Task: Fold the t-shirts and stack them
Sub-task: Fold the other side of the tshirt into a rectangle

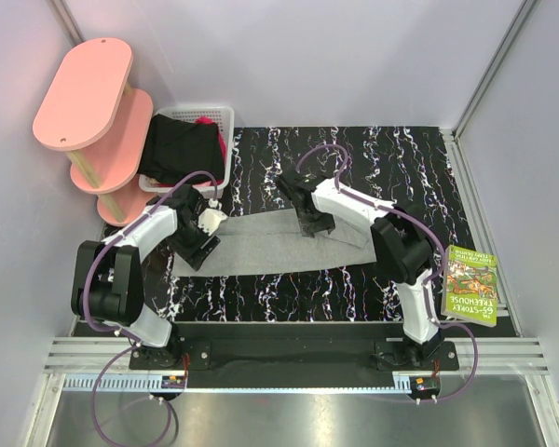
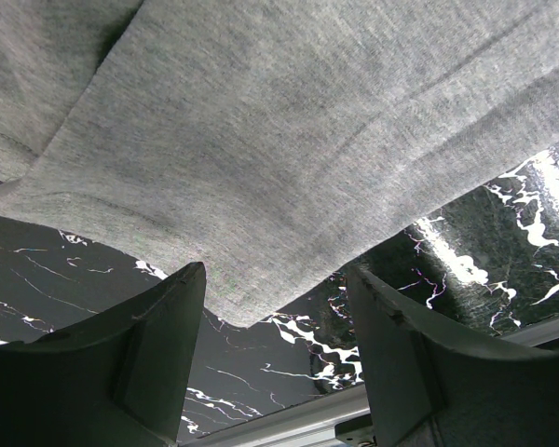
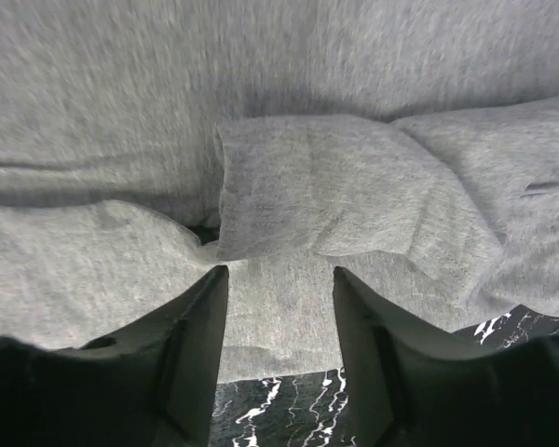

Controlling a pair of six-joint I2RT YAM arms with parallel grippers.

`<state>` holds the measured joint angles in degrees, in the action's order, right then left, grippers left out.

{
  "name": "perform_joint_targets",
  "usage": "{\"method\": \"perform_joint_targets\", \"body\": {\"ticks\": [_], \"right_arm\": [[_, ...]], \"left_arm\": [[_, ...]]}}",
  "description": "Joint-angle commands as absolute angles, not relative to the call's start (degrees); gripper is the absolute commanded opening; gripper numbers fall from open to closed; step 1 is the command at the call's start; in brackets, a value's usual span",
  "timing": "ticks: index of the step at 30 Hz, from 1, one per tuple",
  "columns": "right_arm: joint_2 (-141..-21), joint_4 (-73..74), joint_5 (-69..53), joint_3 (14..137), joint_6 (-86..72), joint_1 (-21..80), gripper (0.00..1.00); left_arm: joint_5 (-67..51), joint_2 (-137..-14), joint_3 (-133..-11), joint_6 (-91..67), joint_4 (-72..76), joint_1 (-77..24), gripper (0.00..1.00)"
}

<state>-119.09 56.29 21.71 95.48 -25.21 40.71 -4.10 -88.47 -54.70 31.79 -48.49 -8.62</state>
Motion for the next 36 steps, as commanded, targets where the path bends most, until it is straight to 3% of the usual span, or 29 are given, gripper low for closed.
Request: {"method": "perform_joint_targets", "body": {"ticks": [1,5,8,12,17,27,36], "right_arm": [[-117.96,57.3,19.95,96.23,-26.19,40.87,0.58],[-112.0,56.17,19.43,97.21,-28.65,37.9,0.59],[-104.72,48.54,12.24,92.65,-29.79,32.9,0.6],[-99.23,32.22,-8.12,82.9,-34.26,24.47,0.63],[-105.88,24.45,-23.87,75.59,-42.09,17.41,0.63],[-117.07,24.34,-24.09,73.74,-42.99,14.41,0.61],[-105.48,32.51,-13.9,80.84,-36.57,14.59,0.68]], "left_arm": [[-5.1,-87.28,-55.9,31.46,-48.78,-8.96,0.67],[-4.92,-87.19,-55.64,31.55,-48.69,-8.96,0.67],[-4.83,-86.93,-55.55,31.64,-48.78,-8.96,0.67],[-4.83,-86.75,-55.55,31.55,-48.78,-8.96,0.67],[-4.66,-86.22,-55.46,31.55,-48.69,-8.96,0.67],[-0.44,-83.33,-52.73,32.08,-45.44,-7.21,0.67],[-1.23,-76.2,-62.04,31.02,-47.55,-7.29,0.69]]}}
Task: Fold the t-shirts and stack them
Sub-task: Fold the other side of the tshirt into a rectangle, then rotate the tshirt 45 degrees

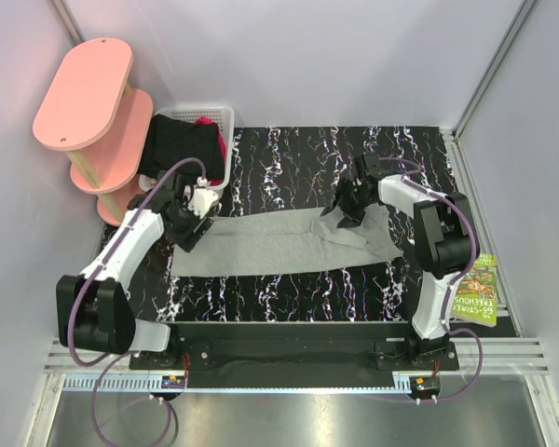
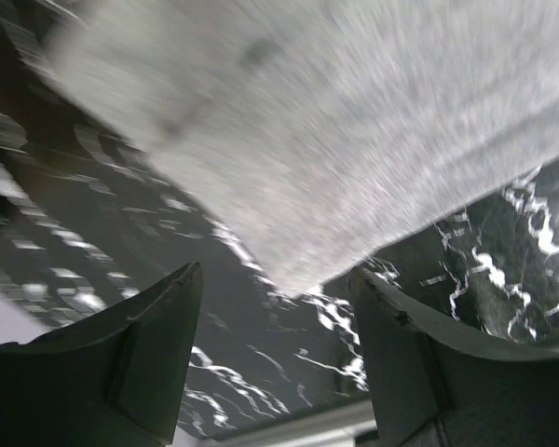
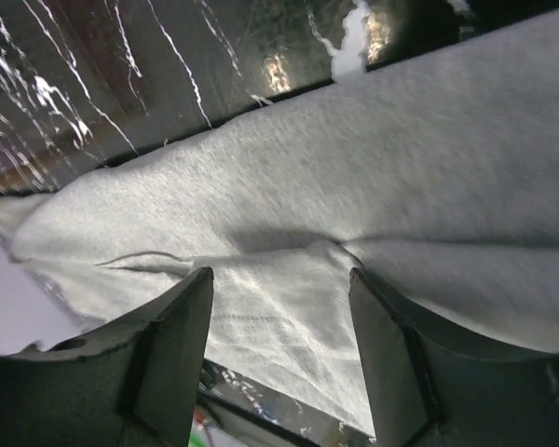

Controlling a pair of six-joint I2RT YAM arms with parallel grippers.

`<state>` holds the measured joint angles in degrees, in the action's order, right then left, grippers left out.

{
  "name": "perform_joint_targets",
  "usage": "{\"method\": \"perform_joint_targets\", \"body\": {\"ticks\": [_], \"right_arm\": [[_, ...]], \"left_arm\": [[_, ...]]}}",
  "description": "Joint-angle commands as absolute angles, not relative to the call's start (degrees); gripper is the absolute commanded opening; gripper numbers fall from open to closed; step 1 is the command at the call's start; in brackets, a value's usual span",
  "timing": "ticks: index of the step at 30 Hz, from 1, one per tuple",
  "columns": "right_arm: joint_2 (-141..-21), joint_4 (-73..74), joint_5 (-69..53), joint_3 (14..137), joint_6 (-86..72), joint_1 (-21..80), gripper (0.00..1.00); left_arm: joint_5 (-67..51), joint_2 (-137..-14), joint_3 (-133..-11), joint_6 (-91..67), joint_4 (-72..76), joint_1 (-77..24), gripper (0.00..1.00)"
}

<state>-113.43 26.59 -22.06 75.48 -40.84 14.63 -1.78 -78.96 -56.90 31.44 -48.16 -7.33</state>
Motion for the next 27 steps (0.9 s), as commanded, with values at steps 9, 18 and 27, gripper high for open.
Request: {"method": "perform_joint_targets", "body": {"ticks": [9,18,27], "right_arm": [[-93.7,41.66,-8.26,79.03,-35.94,14.76,0.74],[-95.62,46.32,-4.13,70.76,-33.14,15.64,0.73],[-103.88,48.6,2.02,70.31,-31.03,16.08,0.78]], "left_arm": [[-2.9,-82.26,-58.63,29.44,-43.52,-8.61,0.68],[2.81,-89.38,-59.68,30.41,-36.92,-8.61,0.68],[7.03,-92.19,-59.15,31.64,-32.87,-7.12,0.67]]}}
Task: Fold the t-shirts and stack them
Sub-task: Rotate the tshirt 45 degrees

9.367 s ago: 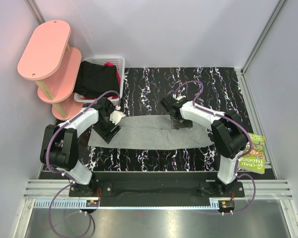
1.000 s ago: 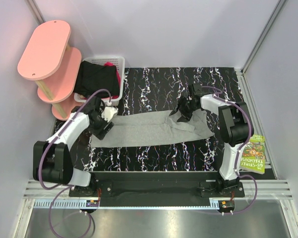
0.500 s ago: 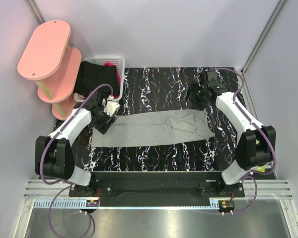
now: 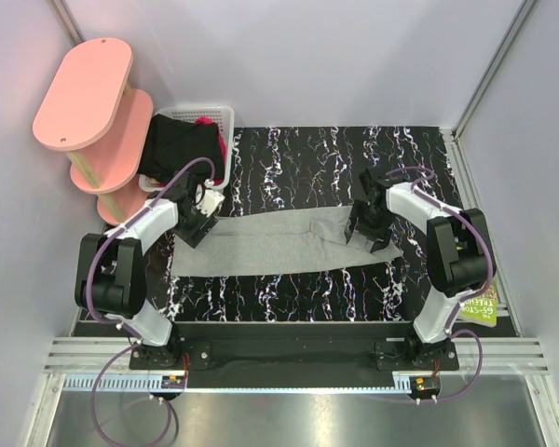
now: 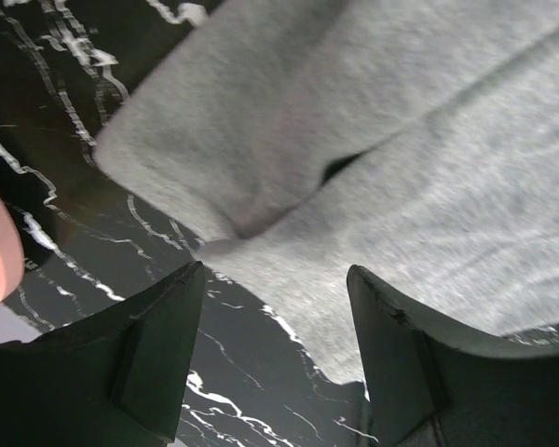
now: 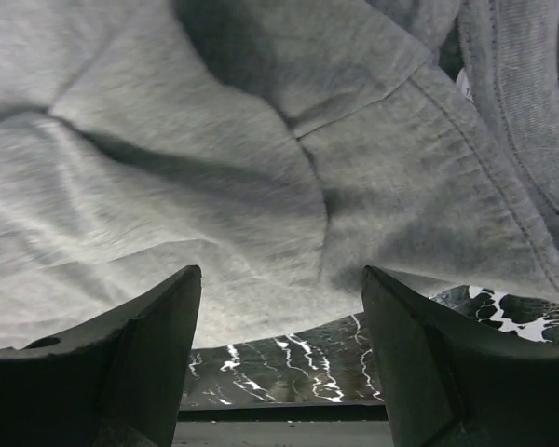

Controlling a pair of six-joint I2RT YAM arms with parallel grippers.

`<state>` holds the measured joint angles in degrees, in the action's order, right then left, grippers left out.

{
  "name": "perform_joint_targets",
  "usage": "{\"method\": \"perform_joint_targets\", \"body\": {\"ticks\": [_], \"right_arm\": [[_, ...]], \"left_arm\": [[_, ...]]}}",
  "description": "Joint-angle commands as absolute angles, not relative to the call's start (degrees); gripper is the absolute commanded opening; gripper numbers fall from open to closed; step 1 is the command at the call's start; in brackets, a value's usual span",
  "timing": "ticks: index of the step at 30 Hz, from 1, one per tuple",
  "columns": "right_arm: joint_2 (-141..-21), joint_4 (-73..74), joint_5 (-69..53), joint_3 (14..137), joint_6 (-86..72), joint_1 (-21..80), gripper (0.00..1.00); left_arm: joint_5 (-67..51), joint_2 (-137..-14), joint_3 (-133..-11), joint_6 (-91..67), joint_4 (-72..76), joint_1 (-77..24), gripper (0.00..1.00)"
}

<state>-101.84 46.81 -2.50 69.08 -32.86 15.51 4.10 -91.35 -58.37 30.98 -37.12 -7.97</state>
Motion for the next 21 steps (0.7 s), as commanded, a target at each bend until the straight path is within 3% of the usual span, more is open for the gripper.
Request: {"method": "perform_joint_targets", "body": {"ticks": [1,14,21], "right_arm": [[-104.23,48.69,2.98,70.49,-30.85,16.08,0.78],[-115.74,52.47,14.32,85.49,-29.44,15.91,0.84],[-123.83,53.96,12.84,92.99,-29.27,14.5,0.85]], "left_arm": [[7.73,-92.37,-58.54,31.73,-32.44,-7.12,0.67],[15.29,-87.55,-47.82,33.93,-29.97,-11.5,0.68],[15.82,-81.66,-43.33,32.43,-33.92,-17.22,0.68]]}}
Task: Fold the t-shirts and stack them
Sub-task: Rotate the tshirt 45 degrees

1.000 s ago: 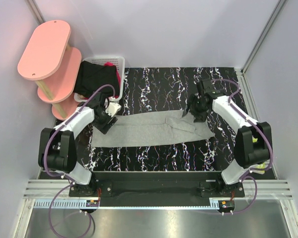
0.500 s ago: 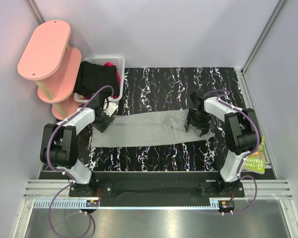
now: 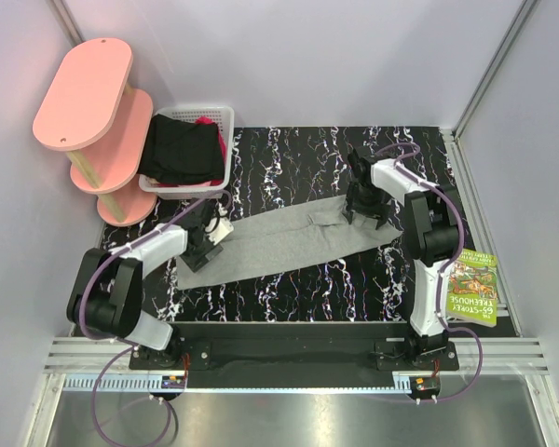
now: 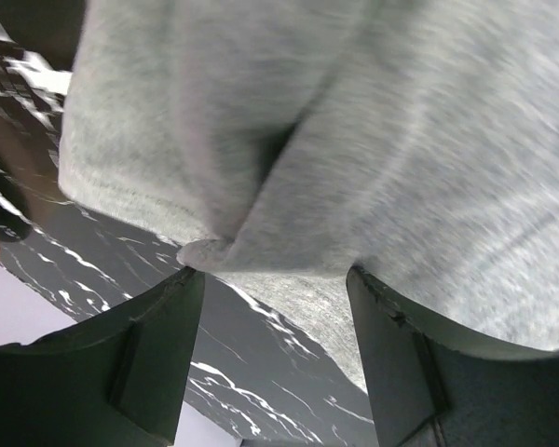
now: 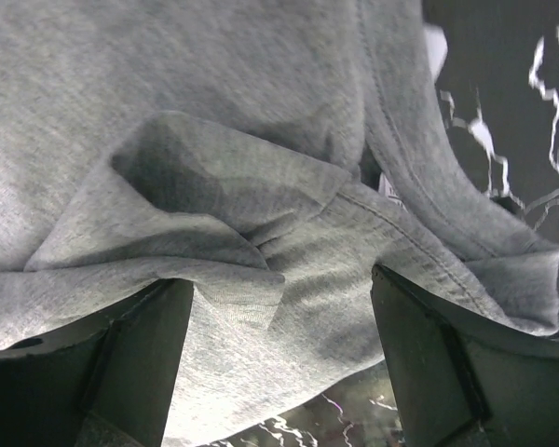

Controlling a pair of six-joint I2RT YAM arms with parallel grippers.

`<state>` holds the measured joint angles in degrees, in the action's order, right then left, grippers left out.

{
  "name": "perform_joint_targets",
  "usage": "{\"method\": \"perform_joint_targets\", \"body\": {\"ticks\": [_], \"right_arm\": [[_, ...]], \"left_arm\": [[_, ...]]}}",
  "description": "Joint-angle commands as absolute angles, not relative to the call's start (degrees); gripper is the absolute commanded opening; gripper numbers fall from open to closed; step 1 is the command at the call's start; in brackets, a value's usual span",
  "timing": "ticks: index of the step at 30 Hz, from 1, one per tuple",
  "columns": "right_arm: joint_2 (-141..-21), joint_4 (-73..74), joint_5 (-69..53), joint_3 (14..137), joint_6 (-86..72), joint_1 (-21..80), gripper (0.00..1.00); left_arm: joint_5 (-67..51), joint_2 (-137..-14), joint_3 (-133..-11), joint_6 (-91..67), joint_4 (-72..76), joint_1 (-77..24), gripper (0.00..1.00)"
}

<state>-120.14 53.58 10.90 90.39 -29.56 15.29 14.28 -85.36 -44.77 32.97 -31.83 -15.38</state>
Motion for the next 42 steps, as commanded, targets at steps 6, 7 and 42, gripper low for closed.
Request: {"method": "perform_joint_targets", "body": {"ticks": [6,7,42], "right_arm": [[-125.85,52.47,13.53,91.49,-29.27,13.45,0.86],[-126.47,52.47,13.27,92.28,-29.18,13.1,0.86],[-150.12,63.19,24.08,148.44,-18.19,8.7,0.87]], "left_arm": [[13.71,-81.47,-42.98,31.38,-37.0,-19.5,0.68],[13.36,-81.56,-42.63,31.12,-37.44,-19.86,0.68],[-9.4,-93.95,-52.21,23.82,-46.76,-41.22,0.69]]}}
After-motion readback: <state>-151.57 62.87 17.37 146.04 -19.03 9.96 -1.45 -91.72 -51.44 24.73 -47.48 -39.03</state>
